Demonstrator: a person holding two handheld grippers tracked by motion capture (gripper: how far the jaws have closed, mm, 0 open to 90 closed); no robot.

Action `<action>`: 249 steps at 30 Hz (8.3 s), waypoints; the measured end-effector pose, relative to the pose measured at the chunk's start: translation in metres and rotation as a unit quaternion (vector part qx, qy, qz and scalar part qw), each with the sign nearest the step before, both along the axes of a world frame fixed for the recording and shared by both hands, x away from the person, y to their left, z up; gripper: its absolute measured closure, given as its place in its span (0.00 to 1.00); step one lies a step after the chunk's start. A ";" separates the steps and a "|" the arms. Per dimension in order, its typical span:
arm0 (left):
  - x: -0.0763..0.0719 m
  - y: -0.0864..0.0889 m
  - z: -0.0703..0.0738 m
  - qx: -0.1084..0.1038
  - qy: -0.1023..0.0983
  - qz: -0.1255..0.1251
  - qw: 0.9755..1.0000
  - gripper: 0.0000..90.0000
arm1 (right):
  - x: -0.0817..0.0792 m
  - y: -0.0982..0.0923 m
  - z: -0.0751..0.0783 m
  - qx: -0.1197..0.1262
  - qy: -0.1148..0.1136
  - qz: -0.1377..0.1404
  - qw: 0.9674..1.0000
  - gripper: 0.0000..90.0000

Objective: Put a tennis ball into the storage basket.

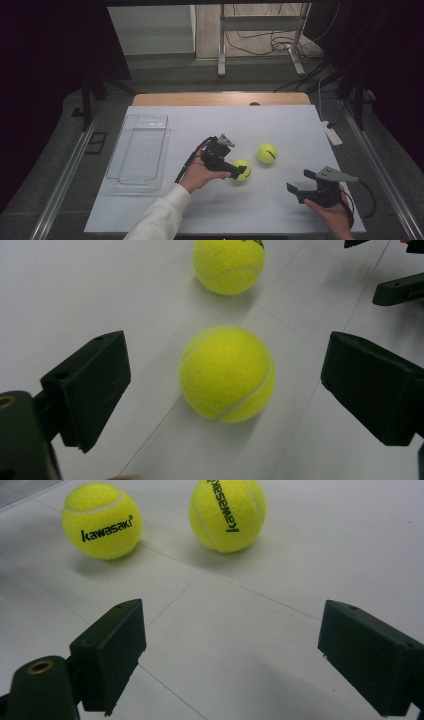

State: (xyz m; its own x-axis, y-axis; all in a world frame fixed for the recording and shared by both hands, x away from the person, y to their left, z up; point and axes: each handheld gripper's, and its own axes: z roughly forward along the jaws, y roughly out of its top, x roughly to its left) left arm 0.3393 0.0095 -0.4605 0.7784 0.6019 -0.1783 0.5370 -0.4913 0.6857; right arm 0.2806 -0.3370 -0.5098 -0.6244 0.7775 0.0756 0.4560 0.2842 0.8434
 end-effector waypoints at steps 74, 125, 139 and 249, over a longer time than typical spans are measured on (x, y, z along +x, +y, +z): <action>0.021 -0.034 -0.044 0.065 0.066 -0.014 0.996 0.08 | 0.001 -0.001 -0.001 -0.003 0.003 -0.002 1.000 0.14; 0.002 -0.009 -0.030 0.004 0.025 -0.017 1.000 0.30 | 0.001 -0.002 -0.001 -0.008 0.003 -0.008 1.000 0.14; -0.007 0.006 -0.020 -0.019 0.004 -0.006 1.000 0.30 | 0.001 -0.002 -0.002 -0.009 0.003 -0.009 1.000 0.14; -0.033 0.121 0.027 -0.131 -0.089 0.103 0.982 0.30 | 0.005 0.001 -0.003 -0.015 0.000 -0.008 1.000 0.14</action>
